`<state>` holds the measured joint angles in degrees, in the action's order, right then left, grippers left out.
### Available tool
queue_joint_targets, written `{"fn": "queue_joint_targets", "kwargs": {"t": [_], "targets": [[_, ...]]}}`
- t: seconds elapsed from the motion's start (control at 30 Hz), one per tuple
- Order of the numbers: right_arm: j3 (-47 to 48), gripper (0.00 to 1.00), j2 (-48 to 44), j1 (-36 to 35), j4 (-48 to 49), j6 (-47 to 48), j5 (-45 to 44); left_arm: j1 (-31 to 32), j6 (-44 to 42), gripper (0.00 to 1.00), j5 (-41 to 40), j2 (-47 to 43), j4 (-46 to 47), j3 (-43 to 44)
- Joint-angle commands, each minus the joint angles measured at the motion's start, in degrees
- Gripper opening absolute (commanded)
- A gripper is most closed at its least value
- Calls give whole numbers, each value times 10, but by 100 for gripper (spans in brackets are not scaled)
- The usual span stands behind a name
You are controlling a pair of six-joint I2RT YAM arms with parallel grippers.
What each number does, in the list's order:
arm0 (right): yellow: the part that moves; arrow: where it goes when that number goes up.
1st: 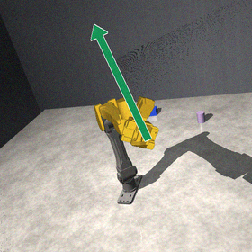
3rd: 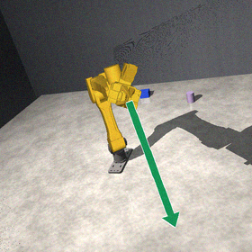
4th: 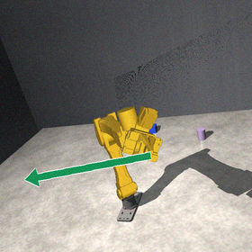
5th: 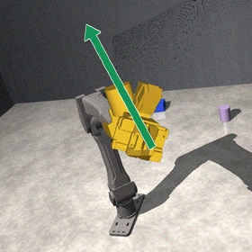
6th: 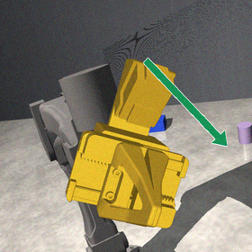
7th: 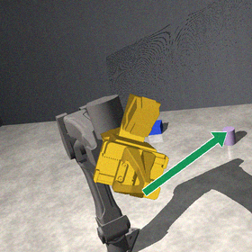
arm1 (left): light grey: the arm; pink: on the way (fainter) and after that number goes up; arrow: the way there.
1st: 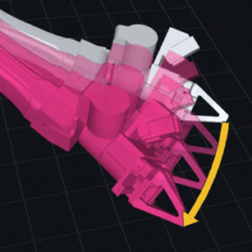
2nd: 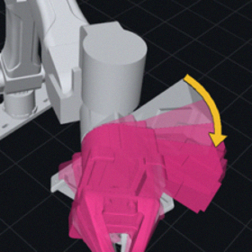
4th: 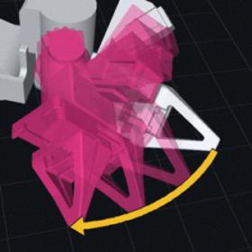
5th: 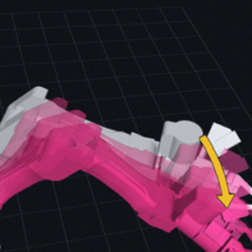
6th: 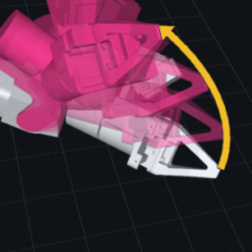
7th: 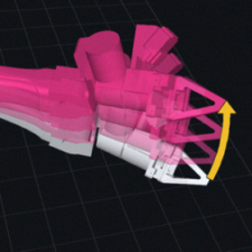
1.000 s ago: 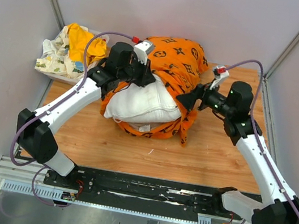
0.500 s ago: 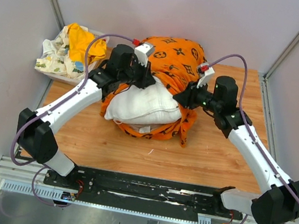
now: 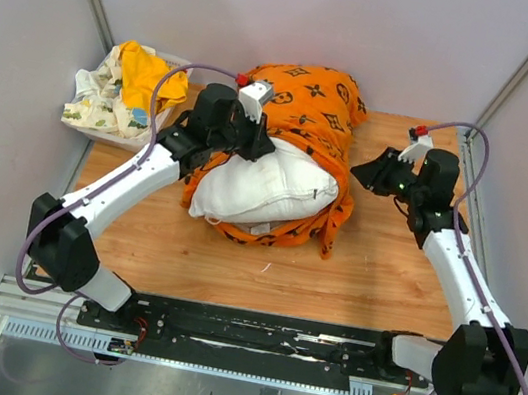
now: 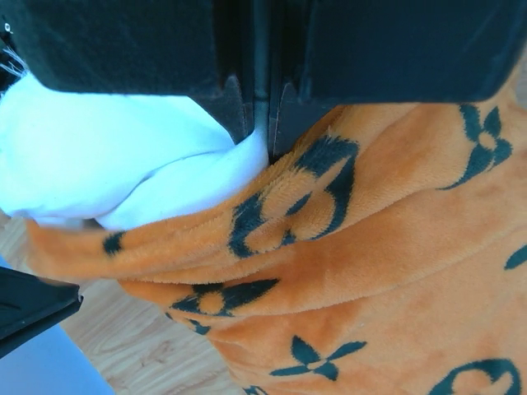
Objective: Remove the pillowcase from the pillow
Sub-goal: Remove the pillow from the pillowcase.
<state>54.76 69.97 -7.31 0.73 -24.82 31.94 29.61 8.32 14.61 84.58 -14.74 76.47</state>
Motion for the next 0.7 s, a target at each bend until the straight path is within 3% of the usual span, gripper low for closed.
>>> {"fn": "queue_joint_targets", "kwargs": {"t": [0.0,0.2,0.37,0.4,0.43,0.53,0.67], "targets": [[-32,23,-5,35,32,-43,0,-15,-15,0,-43,-38,42,13],[-51,3,37,36,36,-54,-9,-15,3,0,16,-46,64,13],[-42,9,20,20,20,-36,0,-13,38,0,9,-24,77,24],[-44,16,2,16,15,-33,-6,-12,48,0,-8,-17,76,32],[-50,31,-24,13,13,-36,-16,-11,58,0,-27,-9,75,39],[-92,96,-109,3,27,-76,-51,-1,69,0,-97,13,78,58],[-122,98,-191,-73,19,-116,-93,37,59,0,-179,49,94,98]]}}
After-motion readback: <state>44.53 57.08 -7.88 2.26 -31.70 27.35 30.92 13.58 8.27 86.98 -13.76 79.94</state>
